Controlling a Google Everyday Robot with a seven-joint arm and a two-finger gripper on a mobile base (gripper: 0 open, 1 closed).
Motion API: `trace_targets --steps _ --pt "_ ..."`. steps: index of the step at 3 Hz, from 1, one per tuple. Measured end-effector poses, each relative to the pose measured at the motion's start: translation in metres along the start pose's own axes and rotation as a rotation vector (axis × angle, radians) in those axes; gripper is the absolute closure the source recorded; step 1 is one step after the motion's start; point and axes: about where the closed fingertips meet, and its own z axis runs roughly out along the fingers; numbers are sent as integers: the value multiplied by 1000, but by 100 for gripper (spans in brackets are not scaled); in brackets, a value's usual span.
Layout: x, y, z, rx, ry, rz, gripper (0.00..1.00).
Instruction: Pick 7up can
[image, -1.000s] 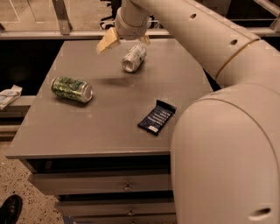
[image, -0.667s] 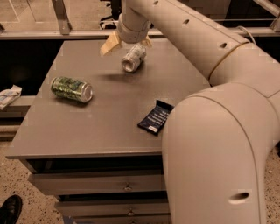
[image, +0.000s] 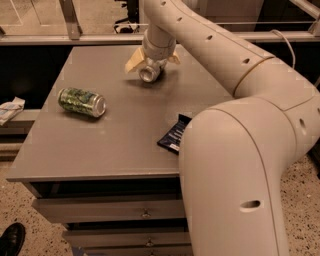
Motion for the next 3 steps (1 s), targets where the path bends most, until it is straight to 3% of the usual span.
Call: trace_targets --steps 1,3 --pt "-2 -6 8 5 -8 5 15" --pt "-20 -5 -19 -13 -100 -35 62"
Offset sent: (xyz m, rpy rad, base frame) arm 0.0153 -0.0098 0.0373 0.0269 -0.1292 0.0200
